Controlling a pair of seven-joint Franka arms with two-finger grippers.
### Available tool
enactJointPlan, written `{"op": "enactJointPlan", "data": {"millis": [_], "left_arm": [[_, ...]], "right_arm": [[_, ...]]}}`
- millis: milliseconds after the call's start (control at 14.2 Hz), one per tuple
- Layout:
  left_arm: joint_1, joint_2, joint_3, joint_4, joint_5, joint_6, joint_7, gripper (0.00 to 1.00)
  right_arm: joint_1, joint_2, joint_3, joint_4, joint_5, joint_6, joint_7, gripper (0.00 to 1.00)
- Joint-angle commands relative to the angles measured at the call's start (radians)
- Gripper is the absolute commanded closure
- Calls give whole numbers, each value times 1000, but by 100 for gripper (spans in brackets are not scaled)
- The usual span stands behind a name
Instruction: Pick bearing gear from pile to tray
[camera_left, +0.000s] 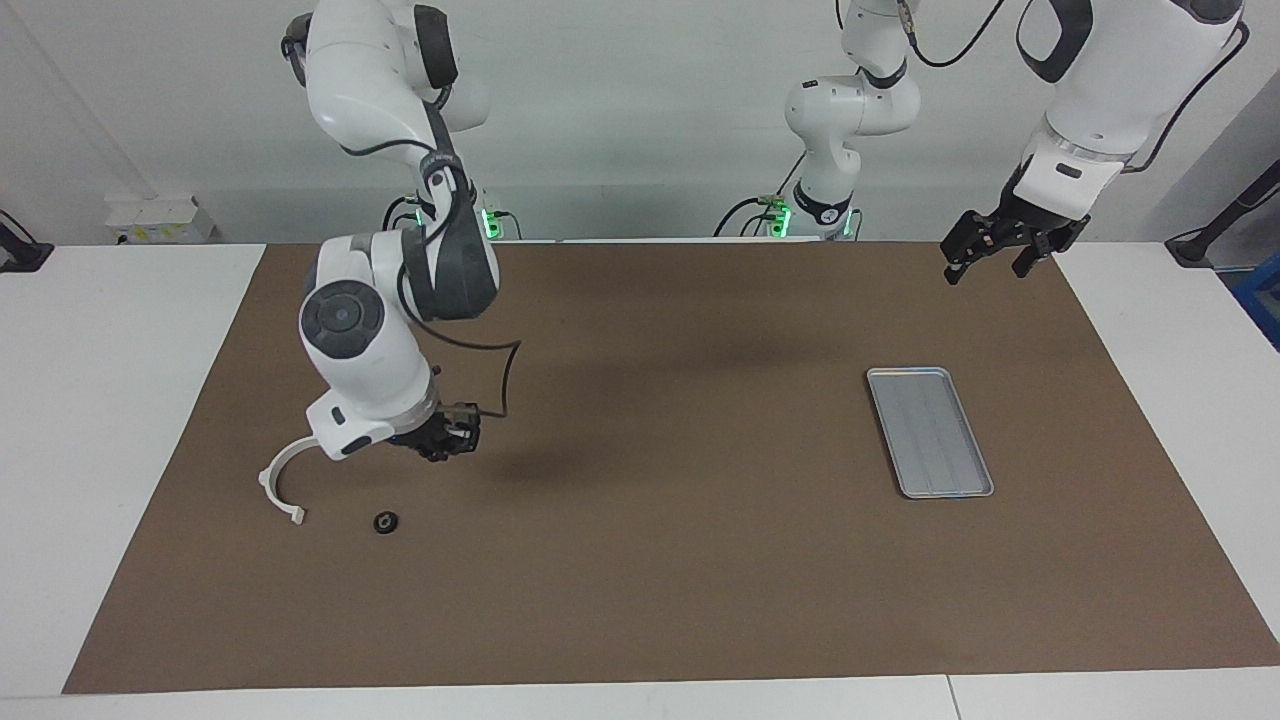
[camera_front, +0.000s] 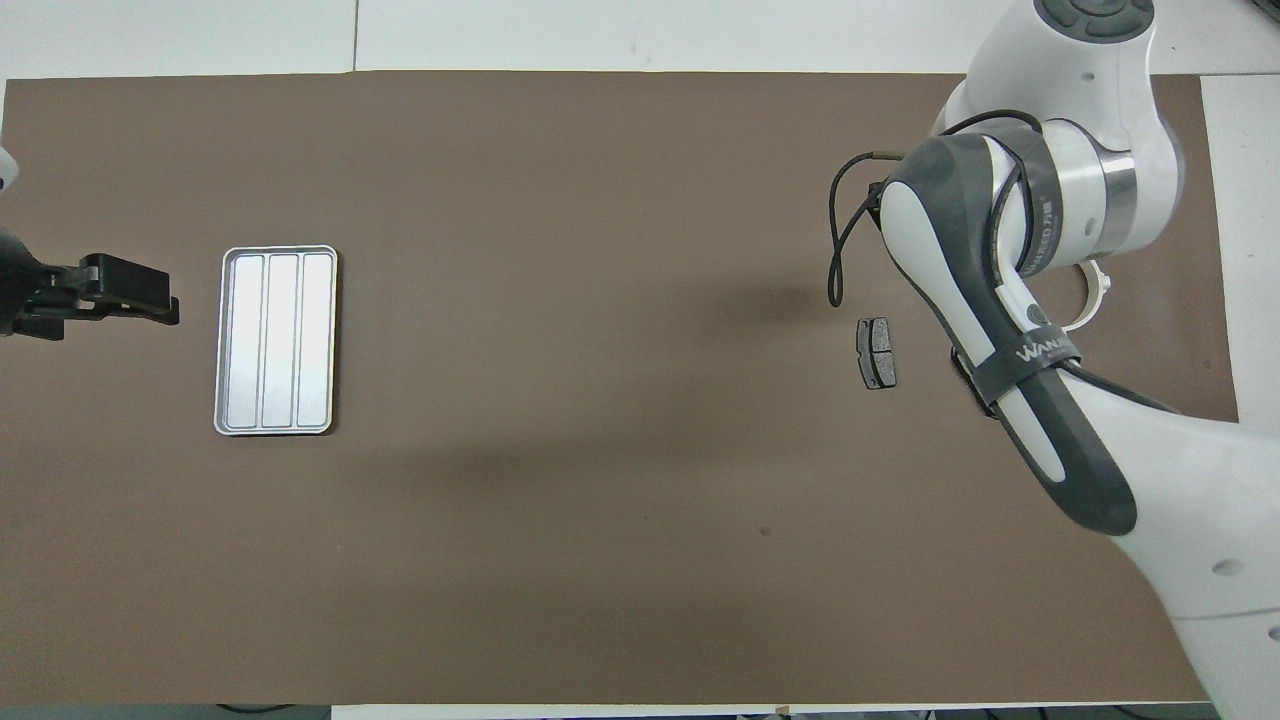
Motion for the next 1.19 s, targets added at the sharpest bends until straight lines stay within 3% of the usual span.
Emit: {"op": "enactJointPlan", "data": {"millis": [0,141,281,492,703,843,1125], "left_arm": [[6,-14,-3,-17,11,-1,3,0],[6,-14,-3,-17,11,-1,3,0],[6,-14,-3,-17,11,-1,3,0],[6,-14,-3,-17,11,-1,3,0],[6,-14,-3,-17,11,-1,3,0],[6,-14,-3,-17,11,-1,3,0],[6,-14,-3,-17,11,-1,3,0]], "right_arm": [[91,-60,9,48,14,-103,145,100],[194,-74,24,48,44,-97,396,100],[292,-77,35,46,58,-7,657,100],[401,-42,41,21,77,115,900,100],[459,42,40,-12,60,268,1003,100],[513,154,35,-4,23,346,1070,100],[512,239,38,-6,-20,486,1098,100]]}}
